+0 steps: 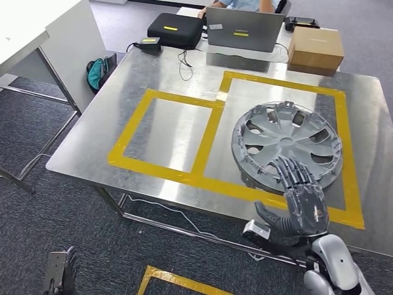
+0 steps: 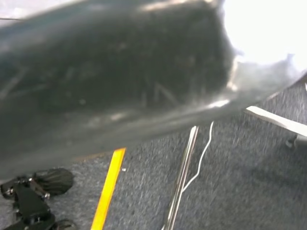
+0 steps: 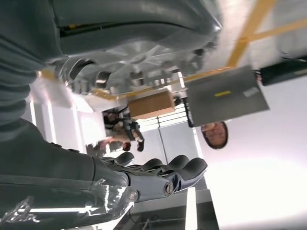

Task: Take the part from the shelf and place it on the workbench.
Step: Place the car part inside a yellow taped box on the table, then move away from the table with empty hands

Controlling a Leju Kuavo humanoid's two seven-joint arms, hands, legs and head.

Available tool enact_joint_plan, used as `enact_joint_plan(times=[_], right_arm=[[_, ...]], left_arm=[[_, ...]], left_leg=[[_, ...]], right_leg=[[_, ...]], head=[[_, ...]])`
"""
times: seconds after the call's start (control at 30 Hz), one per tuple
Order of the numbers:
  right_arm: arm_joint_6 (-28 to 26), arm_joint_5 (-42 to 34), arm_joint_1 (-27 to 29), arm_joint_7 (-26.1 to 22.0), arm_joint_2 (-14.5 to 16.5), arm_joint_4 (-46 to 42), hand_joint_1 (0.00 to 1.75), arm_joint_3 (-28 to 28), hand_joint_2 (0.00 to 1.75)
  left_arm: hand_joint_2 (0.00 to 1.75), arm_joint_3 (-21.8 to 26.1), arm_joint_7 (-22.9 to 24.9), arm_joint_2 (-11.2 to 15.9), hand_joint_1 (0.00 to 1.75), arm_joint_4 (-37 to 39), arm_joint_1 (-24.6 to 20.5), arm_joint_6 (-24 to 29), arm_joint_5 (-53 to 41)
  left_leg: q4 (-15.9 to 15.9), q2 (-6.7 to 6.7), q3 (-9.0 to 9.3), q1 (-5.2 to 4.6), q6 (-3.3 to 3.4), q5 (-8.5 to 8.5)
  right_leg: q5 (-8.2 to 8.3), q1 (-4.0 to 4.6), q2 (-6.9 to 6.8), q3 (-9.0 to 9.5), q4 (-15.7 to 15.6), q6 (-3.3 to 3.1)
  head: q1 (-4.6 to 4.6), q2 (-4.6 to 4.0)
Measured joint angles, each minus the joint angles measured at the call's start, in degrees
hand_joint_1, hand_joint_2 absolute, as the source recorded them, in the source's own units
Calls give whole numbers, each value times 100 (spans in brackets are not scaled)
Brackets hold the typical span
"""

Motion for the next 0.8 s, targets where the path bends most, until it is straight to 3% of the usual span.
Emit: enact_joint_plan(times=[0.07, 0.1, 0.17, 0.23, 0.27, 0.3, 0.37, 0.43, 0.5, 0.57, 0.63, 0.7, 0.73, 0.77, 0.8], right_arm=[[-128, -131, 313, -84, 147, -314, 0, 5, 175], [-170, -191, 429, -115, 182, -422, 0, 4, 175], [-230, -291, 592, -167, 216, -537, 0, -6, 175], [-270, -417, 708, -226, 250, -586, 0, -25, 175], [-299, -508, 763, -261, 273, -612, 0, -40, 175], [-355, -630, 826, -298, 306, -653, 0, -63, 175], [-550, -865, 977, -361, 387, -743, 0, -110, 175], [-830, -1093, 1171, -429, 469, -802, 0, -164, 87], [-1047, -1525, 1405, -557, 542, -816, 0, -233, 0], [-1121, -2218, 1626, -741, 576, -800, 0, -276, 0], [-1127, -2846, 1793, -877, 578, -735, 0, -279, 0], [-1146, -3183, 1936, -922, 577, -616, 0, -273, 0], [-1176, -3253, 2004, -923, 576, -548, 0, -269, 0], [-1215, -3273, 2064, -918, 575, -485, 0, -268, 0], [-1258, -3263, 2110, -906, 574, -432, 0, -267, 0]], left_arm=[[0, 176, -25, -106, 0, -172, 55, -48, -57], [0, 248, -33, -153, 0, -240, 72, -64, -83], [0, 356, -46, -215, 0, -327, 103, -85, -121], [0, 446, -64, -271, 0, -368, 128, -97, -157], [0, 488, -80, -302, 0, -389, 134, -99, -184], [0, 541, -102, -343, 0, -429, 140, -99, -216], [0, 670, -134, -432, 0, -568, 167, -99, -299], [0, 819, -155, -542, 0, -744, 213, -80, -347], [0, 915, -182, -650, 0, -899, 277, 2, -324], [0, 963, -238, -705, 0, -1007, 339, 52, -325], [0, 1061, -325, -723, 0, -1058, 357, -28, -429], [0, 1205, -400, -733, 0, -1070, 353, -148, -555], [0, 1269, -423, -736, 0, -1070, 348, -192, -596], [0, 1320, -438, -739, 0, -1070, 339, -222, -621], [0, 1359, -446, -741, 0, -1070, 326, -243, -633]], left_leg=[[-78, 7, 20, 40, 44, 69], [-113, 10, 27, 64, 59, 96], [-119, 13, 11, 76, 69, 113], [-116, 15, -10, 82, 57, 131], [-113, 15, -22, 92, 43, 144], [-106, 14, -34, 110, 23, 156], [-74, 6, -64, 141, -43, 174], [-35, -3, -87, 136, -122, 197], [-18, -5, -107, 129, -192, 236], [74, -54, -171, 145, -257, 114], [539, -143, -357, 152, -292, -334], [1297, -190, -592, 148, -284, -811], [1556, -197, -636, 146, -270, -898], [1633, -201, -592, 143, -249, -861], [1499, -205, -445, 135, -220, -729]], right_leg=[[-129, 7, 20, -48, 100, 40], [-294, 10, 31, -128, 309, 56], [-704, 2, 45, -388, 1018, 90], [-892, -15, 44, -546, 1531, 127], [-829, -25, 41, -484, 1492, 145], [-674, -39, 33, -294, 1207, 164], [-408, -55, 8, 219, 380, 211], [-334, -47, 19, 460, -27, 164], [-319, -34, 64, 392, 0, 36], [-279, -36, 85, 316, 10, -85], [-193, -32, 100, 214, 6, -184], [-89, -10, 124, 65, 8, -226], [-35, 3, 137, -9, 10, -229], [19, 15, 149, -79, 12, -225], [72, 25, 163, -146, 12, -214]], head=[[8, 0], [15, 0], [27, 0], [24, 0], [25, 0], [24, 0], [30, 0], [25, 0], [13, 0], [4, 0], [-9, 0], [-16, 0], [-15, 0], [-15, 0], [-14, 0]])
